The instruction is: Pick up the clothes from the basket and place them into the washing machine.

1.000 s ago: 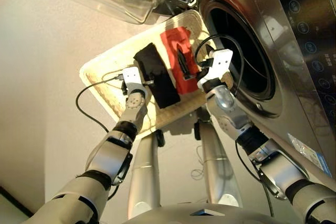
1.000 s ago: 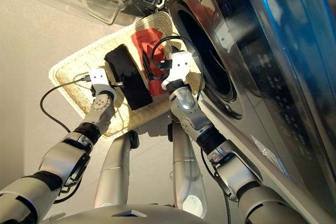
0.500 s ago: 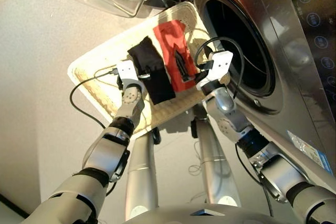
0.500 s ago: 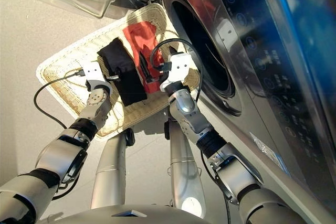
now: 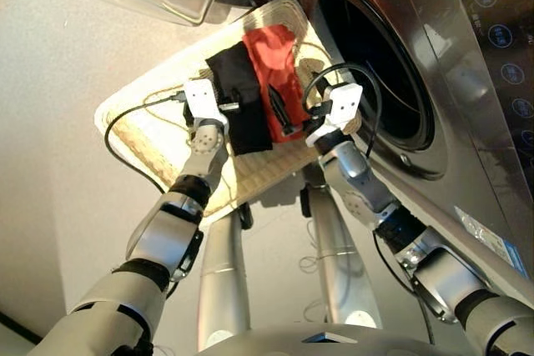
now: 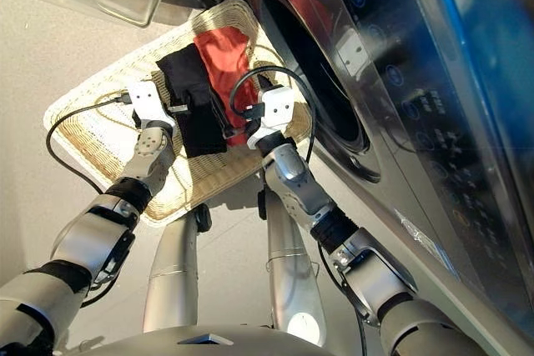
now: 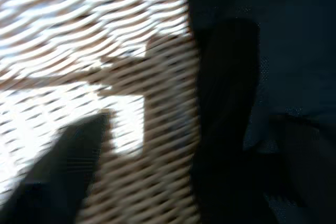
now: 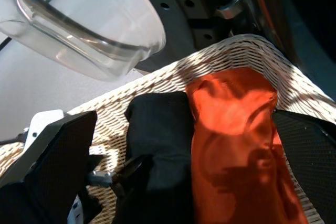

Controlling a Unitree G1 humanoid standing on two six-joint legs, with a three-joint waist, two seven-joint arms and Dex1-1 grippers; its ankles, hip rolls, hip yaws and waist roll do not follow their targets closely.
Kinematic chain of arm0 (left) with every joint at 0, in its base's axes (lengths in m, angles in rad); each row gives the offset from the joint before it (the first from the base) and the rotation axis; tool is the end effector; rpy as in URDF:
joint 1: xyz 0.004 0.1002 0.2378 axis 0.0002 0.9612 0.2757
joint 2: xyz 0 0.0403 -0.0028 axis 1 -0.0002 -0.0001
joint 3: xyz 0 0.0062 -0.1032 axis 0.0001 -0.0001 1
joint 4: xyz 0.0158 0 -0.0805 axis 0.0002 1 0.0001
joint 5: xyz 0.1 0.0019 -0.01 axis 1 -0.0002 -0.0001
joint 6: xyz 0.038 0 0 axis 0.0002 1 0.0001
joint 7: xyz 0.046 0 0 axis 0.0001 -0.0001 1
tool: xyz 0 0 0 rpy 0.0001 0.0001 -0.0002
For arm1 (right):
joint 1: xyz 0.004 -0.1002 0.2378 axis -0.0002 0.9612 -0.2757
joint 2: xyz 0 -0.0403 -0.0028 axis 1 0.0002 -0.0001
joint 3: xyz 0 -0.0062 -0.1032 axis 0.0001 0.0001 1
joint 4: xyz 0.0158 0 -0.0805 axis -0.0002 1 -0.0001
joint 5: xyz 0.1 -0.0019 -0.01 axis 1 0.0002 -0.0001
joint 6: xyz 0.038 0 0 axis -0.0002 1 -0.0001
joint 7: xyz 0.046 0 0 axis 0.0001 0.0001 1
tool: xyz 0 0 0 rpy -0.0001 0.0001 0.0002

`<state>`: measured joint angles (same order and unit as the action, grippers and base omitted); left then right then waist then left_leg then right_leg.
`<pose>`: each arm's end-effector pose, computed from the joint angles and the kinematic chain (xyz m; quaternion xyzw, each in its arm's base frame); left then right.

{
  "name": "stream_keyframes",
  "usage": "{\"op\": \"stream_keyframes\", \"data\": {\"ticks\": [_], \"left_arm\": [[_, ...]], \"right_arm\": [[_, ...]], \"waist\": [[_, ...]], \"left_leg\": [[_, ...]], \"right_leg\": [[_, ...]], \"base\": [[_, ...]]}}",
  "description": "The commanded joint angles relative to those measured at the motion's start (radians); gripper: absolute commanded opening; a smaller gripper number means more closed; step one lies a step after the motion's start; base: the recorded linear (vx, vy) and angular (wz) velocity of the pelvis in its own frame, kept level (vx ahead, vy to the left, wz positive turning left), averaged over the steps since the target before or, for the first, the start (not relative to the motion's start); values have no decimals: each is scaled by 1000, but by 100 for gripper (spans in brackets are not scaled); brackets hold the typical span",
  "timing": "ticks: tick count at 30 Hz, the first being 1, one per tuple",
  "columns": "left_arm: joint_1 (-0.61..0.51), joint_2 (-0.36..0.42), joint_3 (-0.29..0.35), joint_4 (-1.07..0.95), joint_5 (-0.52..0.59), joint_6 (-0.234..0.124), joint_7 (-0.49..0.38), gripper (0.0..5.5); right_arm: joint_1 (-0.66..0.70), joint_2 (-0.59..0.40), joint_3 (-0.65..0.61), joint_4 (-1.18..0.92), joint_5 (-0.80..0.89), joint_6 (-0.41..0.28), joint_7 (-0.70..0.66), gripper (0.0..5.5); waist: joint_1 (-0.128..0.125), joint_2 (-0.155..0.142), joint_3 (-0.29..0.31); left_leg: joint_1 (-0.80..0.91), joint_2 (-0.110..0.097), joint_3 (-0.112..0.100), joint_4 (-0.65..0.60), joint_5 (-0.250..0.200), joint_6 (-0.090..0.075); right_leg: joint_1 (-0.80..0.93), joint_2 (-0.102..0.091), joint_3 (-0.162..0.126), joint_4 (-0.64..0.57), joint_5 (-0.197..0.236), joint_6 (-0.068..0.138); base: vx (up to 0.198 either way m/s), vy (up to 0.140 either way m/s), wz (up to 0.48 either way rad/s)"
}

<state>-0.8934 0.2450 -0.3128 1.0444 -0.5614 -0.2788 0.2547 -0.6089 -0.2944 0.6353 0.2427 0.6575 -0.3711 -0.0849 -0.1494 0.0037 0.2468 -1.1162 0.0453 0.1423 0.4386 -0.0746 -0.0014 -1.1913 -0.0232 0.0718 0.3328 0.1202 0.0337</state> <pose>0.3458 0.1459 0.1056 -0.0333 -0.0276 0.0667 0.9968 0.2736 -0.0742 0.1224 0.1107 -0.1942 0.2754 0.9350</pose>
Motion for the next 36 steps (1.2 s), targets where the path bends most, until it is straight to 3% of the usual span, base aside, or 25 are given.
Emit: {"op": "stream_keyframes", "data": {"ticks": [1, 8, 20, 29, 33, 36], "left_arm": [[-37, 22, -10, 39, 24, -33, 27, 0], [-3, 12, -10, 18, 26, -42, 31, 0], [116, 6, 9, -61, -22, -78, 3, 0], [227, 21, 17, -264, -69, -134, -38, 0], [275, 31, 20, -376, -90, -145, -66, 0], [295, 32, 15, -455, -118, -148, -83, 0]], "right_arm": [[-22, 43, 16, -101, 28, -66, 31, 550], [-2, 45, 22, -81, 32, -63, 43, 550], [49, 14, 34, 24, -14, -27, 57, 550], [9, -77, 78, 172, -422, 38, -14, 550], [-24, -135, 132, 170, -635, 60, -10, 550], [-39, -133, 154, 187, -691, 69, -5, 550]], "waist": [[-9, 12, 24], [1, 19, 12], [31, 22, -15], [81, 23, -26], [98, 26, -32], [110, 31, -42]], "left_leg": [[4, -16, -41, -14, -47, 42], [8, -19, -44, -11, -45, 43], [94, -29, -69, -72, -17, 30], [224, -47, -85, -153, 13, 17], [263, -57, -90, -174, 19, 16], [274, -62, -96, -176, 22, 18]], "right_leg": [[28, 3, -69, 3, -30, 15], [35, 0, -74, 6, -29, 12], [135, -27, -101, -34, -22, 12], [256, -46, -126, -72, -28, 16], [293, -52, -139, -80, -35, 18], [306, -53, -143, -76, -42, 16]], "base": [[0, 0, 0], [0, 0, 0], [0, 0, 0], [1, -8, 42], [-1, -7, 46], [0, 0, 0]]}}
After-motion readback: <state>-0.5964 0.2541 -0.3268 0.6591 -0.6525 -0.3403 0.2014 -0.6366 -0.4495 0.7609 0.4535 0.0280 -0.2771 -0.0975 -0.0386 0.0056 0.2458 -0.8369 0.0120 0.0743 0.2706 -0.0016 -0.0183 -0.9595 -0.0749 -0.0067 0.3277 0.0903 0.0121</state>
